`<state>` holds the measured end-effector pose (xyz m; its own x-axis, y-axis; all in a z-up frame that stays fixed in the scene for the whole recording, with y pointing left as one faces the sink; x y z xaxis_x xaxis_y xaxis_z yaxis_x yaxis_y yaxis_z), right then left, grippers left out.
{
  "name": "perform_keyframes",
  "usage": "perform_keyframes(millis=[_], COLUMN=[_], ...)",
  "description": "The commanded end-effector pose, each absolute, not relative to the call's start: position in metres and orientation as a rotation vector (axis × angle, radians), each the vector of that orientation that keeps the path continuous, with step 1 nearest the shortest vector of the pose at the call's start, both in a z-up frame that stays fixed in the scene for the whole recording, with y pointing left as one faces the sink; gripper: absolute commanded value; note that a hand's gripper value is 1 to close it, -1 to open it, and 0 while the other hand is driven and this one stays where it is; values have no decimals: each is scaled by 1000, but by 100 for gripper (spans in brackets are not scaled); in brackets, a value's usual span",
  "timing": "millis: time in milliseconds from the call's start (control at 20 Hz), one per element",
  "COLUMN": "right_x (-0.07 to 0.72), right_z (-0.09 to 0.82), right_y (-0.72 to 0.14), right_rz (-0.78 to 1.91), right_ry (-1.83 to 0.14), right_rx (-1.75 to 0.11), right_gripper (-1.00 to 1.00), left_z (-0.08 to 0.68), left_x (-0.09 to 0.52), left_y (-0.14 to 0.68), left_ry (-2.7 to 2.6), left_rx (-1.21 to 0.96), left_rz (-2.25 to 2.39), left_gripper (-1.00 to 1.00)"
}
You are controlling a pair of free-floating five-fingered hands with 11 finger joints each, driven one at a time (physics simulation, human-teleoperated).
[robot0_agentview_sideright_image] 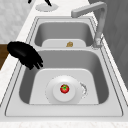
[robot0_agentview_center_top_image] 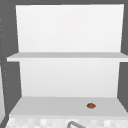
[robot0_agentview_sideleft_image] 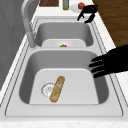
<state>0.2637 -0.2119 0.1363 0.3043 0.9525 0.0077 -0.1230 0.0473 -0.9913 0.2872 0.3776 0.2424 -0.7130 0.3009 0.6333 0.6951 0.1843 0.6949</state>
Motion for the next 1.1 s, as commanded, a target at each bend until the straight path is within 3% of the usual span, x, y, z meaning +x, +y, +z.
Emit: perform_keyframes(millis=[0, 350, 1050], right_x=[264, 264, 264], right_z=[136, 136, 136], right_y=[-212, -212, -212], right_rz=[1020, 1020, 1020], right_ry=[-903, -903, -903], right_rx=[-1225, -1225, -1225], right_gripper=[0, 0, 0], left_z=[242, 235, 234], left_x=[276, 252, 259], left_y=[389, 394, 394], left_ry=[-2192, -2255, -2200], left_rx=[-864, -755, -828], left_rz=[-1569, -1657, -1613], left_gripper=[-100, -100, -100])
